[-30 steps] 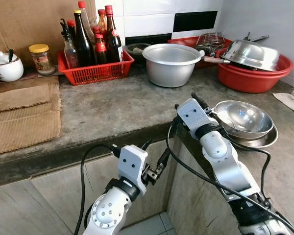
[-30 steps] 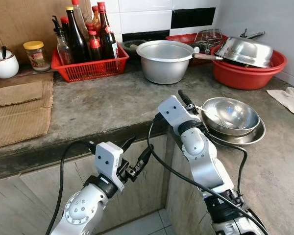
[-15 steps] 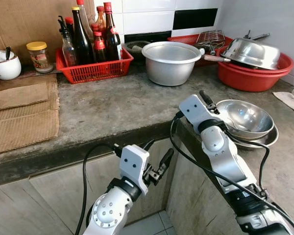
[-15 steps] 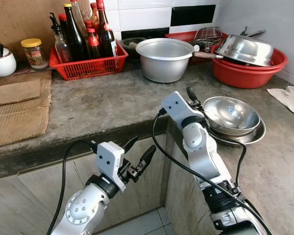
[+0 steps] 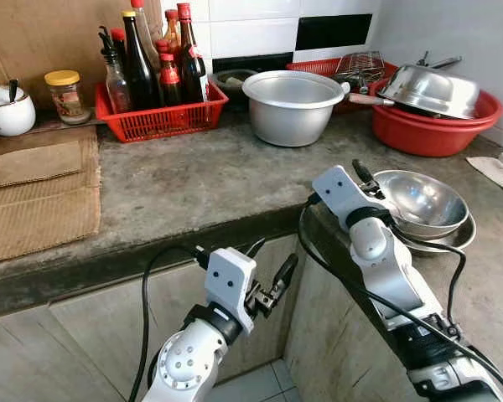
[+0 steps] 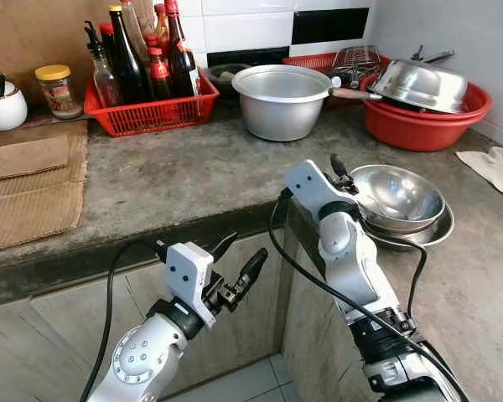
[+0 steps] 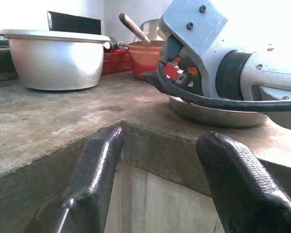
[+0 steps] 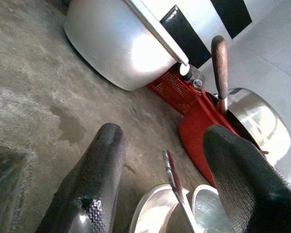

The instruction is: Kitchen organization

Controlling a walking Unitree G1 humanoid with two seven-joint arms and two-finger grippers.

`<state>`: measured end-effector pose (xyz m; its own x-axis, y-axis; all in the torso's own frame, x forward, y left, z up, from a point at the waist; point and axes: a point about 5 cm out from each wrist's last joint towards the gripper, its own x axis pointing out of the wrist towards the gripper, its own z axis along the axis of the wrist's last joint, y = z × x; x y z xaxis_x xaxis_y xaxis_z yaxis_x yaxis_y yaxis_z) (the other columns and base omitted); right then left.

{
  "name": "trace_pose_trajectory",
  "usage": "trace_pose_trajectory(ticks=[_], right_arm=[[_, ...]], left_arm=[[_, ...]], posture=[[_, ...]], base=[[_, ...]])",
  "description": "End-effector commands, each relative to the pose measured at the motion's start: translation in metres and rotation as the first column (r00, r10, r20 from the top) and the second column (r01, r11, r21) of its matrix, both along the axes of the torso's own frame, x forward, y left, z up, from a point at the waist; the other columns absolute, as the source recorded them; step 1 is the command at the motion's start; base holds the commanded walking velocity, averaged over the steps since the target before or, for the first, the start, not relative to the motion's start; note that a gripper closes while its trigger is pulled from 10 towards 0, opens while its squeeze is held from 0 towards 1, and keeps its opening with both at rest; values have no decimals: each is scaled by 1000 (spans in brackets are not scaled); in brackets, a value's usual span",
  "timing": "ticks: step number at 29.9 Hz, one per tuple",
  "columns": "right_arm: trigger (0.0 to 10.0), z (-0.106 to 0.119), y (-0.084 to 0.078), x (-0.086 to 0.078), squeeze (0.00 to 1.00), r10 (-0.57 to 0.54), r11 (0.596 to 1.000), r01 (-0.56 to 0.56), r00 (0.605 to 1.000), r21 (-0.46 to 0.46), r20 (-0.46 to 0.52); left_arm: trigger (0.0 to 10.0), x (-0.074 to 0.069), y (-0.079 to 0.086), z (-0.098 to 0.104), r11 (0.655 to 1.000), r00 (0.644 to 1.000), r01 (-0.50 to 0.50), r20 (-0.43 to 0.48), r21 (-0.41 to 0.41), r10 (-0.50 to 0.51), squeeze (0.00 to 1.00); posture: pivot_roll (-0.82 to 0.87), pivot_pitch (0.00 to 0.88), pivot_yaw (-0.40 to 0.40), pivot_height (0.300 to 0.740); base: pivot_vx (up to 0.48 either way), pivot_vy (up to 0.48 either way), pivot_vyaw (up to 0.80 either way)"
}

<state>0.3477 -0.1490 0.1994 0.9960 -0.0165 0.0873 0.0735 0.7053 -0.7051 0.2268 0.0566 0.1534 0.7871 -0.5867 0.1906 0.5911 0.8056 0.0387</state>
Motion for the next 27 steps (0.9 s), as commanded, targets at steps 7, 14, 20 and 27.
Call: trace_pose_trajectory(ticks=[7,14,20,27], right_arm=[[0,-1,-10,1,0,-52,999,52,999,-8,-7],[0,2,-10,2,0,-51,999,51,999,-6,5],[0,8,-10,3,0,-47,999,47,998,-2,30],[0,27,-14,1,0,-74,997,71,987,21,146]], left_arm=[[10000,-2,-1,5,1000,1000,5,30,-9,-4,0],[10000,-2,-1,5,1000,999,3,32,-7,-3,0],[10000,-1,0,6,1000,999,-3,39,-4,4,0],[10000,0,1,5,1000,999,-5,41,2,5,0]], posture=[[85,41,-62,740],[87,34,-64,740],[88,28,-62,740],[88,19,-60,740]], base=[[0,0,0],[0,0,0],[0,0,0],[0,0,0]])
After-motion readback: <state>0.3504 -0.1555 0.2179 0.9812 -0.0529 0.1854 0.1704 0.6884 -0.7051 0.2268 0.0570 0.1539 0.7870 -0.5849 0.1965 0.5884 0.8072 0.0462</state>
